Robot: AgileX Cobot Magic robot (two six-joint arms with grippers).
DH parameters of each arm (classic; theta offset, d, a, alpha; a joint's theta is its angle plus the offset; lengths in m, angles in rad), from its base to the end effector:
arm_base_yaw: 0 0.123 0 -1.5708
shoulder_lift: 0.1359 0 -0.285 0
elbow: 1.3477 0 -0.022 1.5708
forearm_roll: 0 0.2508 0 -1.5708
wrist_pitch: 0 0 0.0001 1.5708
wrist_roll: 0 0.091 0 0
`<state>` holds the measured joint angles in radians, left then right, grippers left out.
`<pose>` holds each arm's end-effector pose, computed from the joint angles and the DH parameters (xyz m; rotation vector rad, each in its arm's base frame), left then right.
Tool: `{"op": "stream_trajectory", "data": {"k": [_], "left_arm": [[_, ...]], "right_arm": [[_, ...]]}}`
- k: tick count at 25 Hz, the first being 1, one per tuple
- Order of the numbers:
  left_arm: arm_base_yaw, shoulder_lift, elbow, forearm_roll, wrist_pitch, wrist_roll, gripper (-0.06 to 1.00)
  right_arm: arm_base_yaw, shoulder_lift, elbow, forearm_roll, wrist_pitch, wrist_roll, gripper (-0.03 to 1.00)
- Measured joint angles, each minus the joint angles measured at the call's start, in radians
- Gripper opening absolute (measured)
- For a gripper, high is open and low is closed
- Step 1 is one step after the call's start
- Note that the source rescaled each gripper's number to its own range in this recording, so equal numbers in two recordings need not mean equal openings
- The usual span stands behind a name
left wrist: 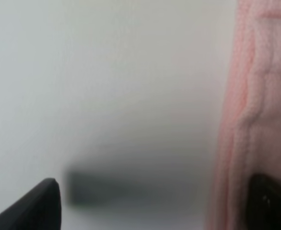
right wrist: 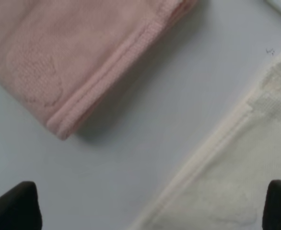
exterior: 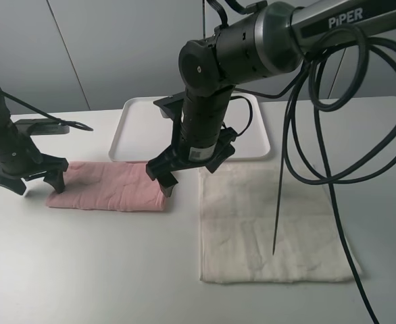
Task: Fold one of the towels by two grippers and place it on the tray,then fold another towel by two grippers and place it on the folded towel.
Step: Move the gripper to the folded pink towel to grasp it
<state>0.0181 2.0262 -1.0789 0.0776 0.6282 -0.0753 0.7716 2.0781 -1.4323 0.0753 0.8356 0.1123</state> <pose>0.3465 0.0104 0.0933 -0.0497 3.0566 0.0700 0.2912 0.2904 0.1473 -0.9067 2.8613 0.1955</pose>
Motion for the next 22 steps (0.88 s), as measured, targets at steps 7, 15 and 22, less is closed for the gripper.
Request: {"op": "stream_trajectory", "data": {"k": [7, 15, 22], "left_arm": [[-0.061, -0.002, 0.018, 0.129, -0.012, -0.072, 1.0], [-0.066, -0.035, 0.124, 0.146, -0.133, -0.122, 0.99], [-0.066, -0.051, 0.177, 0.134, -0.191, -0.138, 0.99]], "right_arm": [[0.0, 0.0, 0.0, -0.002, 0.0, 0.0, 1.0], [0.0, 0.0, 0.0, -0.002, 0.004, 0.0, 1.0], [0.0, 0.0, 0.0, -0.002, 0.006, -0.006, 1.0]]}}
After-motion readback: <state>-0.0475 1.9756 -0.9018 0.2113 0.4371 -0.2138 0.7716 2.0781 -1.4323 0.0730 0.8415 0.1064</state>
